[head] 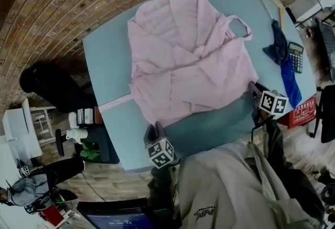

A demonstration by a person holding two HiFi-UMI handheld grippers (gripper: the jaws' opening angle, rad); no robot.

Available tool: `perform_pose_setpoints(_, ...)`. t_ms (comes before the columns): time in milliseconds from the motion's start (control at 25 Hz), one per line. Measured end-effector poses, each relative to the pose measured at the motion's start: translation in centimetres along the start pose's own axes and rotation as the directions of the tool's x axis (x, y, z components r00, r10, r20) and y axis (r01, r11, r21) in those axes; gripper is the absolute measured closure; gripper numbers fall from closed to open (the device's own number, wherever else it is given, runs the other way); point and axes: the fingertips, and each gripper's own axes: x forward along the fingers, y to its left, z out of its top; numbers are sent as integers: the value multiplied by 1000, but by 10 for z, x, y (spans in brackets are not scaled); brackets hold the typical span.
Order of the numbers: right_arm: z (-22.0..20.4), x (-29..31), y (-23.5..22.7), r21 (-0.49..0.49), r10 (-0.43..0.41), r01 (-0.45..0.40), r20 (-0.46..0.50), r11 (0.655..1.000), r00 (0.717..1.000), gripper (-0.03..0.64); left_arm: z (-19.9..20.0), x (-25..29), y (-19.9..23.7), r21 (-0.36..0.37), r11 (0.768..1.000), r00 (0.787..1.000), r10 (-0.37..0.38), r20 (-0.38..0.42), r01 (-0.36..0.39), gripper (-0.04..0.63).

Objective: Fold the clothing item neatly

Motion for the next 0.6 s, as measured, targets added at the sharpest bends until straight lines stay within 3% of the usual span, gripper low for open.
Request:
perform_pose_setpoints(40,-1,-3,1,-7,8,-8,8,1000,1000,565,0,-2,-4,-22,1000,1000,-7,7,7,536)
perform_pose_setpoints(160,-7,-17,-2,-26,33,-32,27,999,999,569,-6,-14,-3,-154,988,999,-32,15,34,541)
perform_pose_setpoints(240,-10,-32,-4,-41,54,-53,30,998,998,571,-13,-29,0,-205,977,998,-55,7,56,543)
perform_pose_setpoints(400,-28,-69,-11,-110,100,-98,8,989,995,572,-29,-65,5,-246,966,996,-84,-11,79,543)
perform_pose_setpoints(600,-67,-123,-23,-120,158,-160,-27,980,987,572,-64,-119,-2,-273,959,996,-85,-19,77,543)
